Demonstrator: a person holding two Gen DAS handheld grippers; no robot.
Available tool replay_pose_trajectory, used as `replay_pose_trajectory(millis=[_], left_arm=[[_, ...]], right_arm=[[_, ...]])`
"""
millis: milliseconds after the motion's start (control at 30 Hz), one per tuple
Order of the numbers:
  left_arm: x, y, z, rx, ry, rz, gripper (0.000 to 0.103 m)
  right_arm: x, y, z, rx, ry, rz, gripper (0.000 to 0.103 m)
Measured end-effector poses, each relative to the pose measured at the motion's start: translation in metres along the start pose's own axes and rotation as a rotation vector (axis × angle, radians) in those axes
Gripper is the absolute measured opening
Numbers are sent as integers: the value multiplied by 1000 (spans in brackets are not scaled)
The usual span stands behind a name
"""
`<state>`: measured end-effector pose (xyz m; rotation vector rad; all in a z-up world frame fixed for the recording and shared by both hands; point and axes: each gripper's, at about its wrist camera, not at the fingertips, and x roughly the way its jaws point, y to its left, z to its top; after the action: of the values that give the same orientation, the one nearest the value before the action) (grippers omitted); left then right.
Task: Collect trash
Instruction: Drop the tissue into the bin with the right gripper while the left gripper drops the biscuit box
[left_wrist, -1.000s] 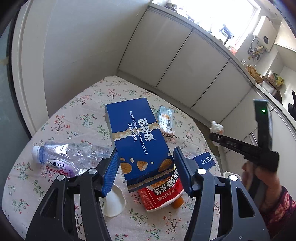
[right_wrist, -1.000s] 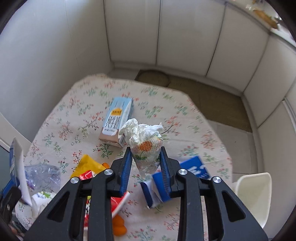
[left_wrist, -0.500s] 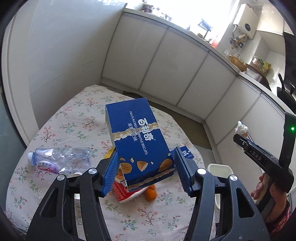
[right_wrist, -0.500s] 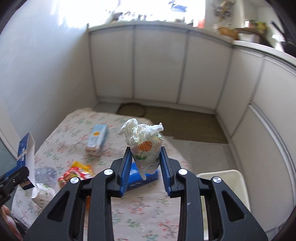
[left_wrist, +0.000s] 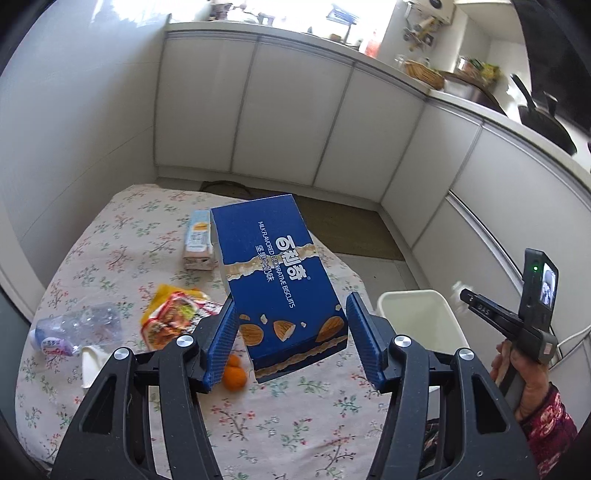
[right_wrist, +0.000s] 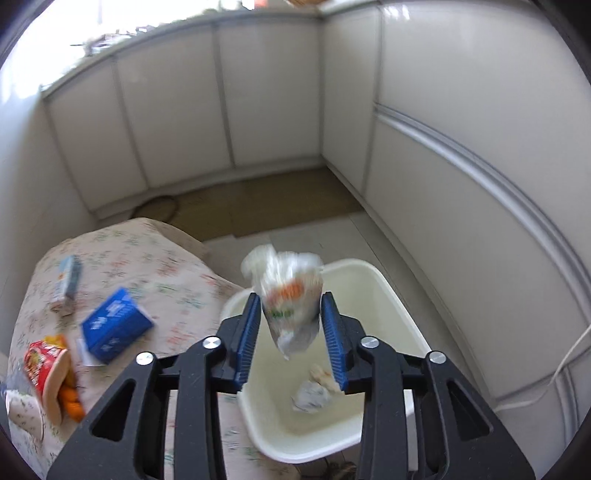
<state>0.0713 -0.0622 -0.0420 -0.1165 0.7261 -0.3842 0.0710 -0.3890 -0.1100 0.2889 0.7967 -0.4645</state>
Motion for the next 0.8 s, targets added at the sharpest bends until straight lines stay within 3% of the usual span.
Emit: replay_pose_trajectory(millis=[33, 233, 467, 800], left_arm=[[4, -9, 1, 18, 2, -6, 55], [22, -54, 11, 82, 13, -59, 55], [48, -113, 16, 139, 52, -158, 56], [90, -197, 7, 259, 132, -268, 56]], right_arm=[[1, -4, -1, 9, -2, -5, 44], [-11, -40, -4, 92, -68, -81, 86], [-29, -84, -11, 182, -99, -154, 91], [-41, -134, -36, 243, -73, -237, 91]])
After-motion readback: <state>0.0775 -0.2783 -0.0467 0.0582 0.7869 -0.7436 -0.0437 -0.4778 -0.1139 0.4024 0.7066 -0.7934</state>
